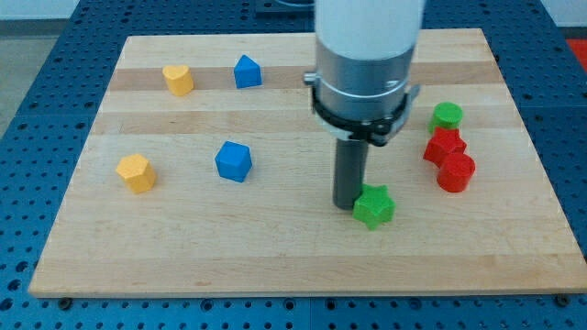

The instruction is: Move the green star to the bottom side of the red circle

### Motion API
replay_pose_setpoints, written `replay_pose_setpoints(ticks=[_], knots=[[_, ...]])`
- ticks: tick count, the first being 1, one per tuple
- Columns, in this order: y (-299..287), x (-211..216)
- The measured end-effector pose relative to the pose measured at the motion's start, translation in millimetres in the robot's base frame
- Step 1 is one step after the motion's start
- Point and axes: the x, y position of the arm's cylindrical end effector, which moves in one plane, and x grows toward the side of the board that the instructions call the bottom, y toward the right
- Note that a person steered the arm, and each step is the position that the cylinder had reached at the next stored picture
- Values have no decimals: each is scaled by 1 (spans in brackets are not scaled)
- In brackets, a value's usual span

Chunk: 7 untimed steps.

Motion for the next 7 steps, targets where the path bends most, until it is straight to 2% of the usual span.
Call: replay_pose_setpoints(ticks=[2,4,5,6,7], knots=[[38,-1],[20,-1],[-4,26],[-2,55],[19,52]])
